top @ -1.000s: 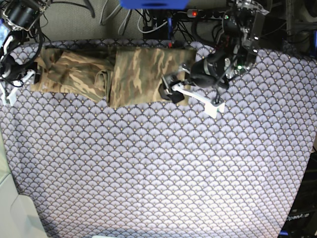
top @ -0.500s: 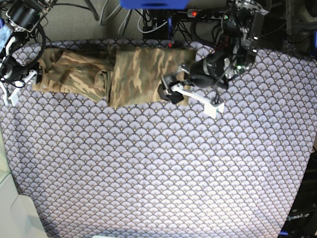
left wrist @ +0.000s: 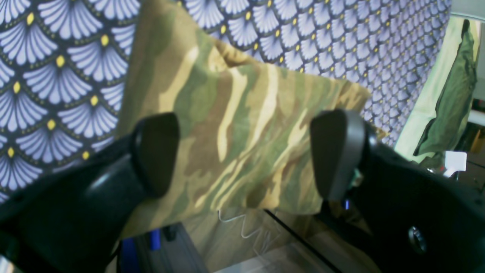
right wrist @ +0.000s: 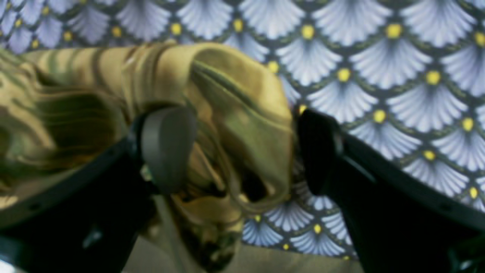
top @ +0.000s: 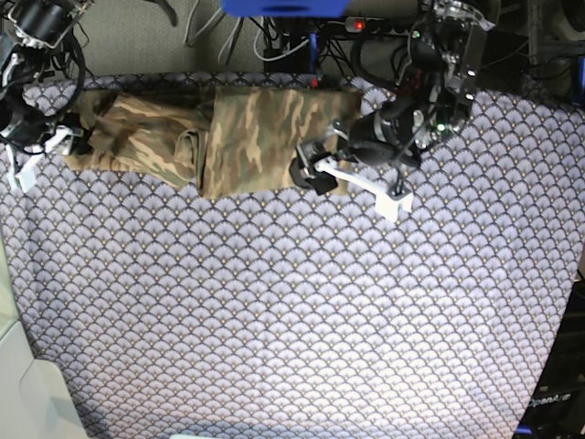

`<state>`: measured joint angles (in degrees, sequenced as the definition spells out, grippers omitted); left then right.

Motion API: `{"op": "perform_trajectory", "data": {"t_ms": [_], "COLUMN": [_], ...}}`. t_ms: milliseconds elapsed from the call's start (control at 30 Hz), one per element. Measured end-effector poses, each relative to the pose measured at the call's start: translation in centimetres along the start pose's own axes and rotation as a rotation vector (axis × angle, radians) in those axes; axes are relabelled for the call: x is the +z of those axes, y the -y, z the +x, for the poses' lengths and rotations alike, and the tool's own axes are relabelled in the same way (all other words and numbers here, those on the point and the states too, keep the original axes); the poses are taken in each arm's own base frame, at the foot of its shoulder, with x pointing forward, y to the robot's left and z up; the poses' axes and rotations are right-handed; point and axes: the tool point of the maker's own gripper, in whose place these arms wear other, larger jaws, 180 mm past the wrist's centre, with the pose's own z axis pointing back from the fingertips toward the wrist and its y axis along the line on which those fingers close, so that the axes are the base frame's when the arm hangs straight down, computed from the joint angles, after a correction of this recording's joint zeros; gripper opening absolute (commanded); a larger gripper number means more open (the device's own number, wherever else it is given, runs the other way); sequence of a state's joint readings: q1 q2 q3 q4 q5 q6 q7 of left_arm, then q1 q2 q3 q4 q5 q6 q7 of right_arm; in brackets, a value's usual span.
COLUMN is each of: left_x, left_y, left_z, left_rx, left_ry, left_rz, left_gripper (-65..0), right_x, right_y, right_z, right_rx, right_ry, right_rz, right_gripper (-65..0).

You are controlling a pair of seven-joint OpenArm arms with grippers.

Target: Fold the T-shirt properly

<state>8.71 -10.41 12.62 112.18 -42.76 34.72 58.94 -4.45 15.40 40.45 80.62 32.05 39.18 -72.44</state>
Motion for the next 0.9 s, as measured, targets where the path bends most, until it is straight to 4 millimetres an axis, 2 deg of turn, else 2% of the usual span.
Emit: {"op": "perform_trajectory", "data": {"t_ms": [667,700,833,900], "left_x": [0.0,0.0,0.0,0.0], "left_y": [0.1,0.1,0.1,0.1], "left_z": [-0.1,-0.1,-0.1,-0.1], "left_rx": [-0.002,-0.002,-0.001,-0.001], "left_ry": [-0.002,-0.002,-0.003,-0.002], "left_rz": [-0.003,-0.003,-0.003,-0.002], "left_gripper": [-12.2,-12.2,-12.2,-12.2], "right_x": [0.0,0.2,0.6,1.0], "right_y": [-0.5,-0.8,-3.9,-4.4], "right_z": [-0.2,-0.1,-0.8,-1.3], "right_rx": [0.004,0.009,0.02,0.034], "right_ry": [-0.03,-0.029,0.002,-0.018], "right_rz": [0.021,0.03,0.152,0.166], "right_gripper": [-19.1,-19.1,-19.1,-19.1]}}
